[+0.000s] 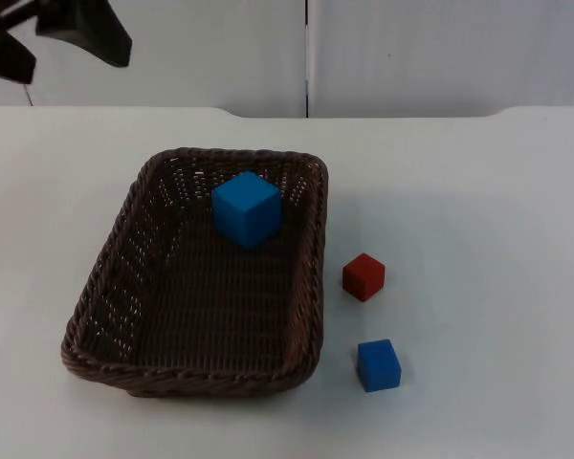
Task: Pick up the basket with the left hand and place the largest block into the basket with the right hand.
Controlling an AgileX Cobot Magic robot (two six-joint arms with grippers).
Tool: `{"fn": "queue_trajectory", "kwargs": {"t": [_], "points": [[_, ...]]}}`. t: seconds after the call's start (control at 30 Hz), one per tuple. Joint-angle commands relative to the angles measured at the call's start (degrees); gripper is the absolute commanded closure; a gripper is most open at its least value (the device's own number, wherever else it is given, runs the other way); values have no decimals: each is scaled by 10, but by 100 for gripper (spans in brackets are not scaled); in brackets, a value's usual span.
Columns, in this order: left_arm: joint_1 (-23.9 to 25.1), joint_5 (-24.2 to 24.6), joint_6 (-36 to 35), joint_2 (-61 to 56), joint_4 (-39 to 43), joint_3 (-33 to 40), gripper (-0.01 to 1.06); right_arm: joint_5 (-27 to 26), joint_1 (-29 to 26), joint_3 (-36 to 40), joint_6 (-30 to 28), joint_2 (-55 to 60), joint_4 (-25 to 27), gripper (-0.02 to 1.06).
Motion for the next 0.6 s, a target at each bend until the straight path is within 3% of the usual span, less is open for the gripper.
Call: {"fn": "queue_trajectory", "kwargs": {"t": [0.0,0.57], "points": [[-1,-3,-4,-38,5,20,27,-23,3,26,3,-28,-1,21],[-1,-3,26,-288,14,135,27,-13,3,89,17,-142,-1,21]]}}
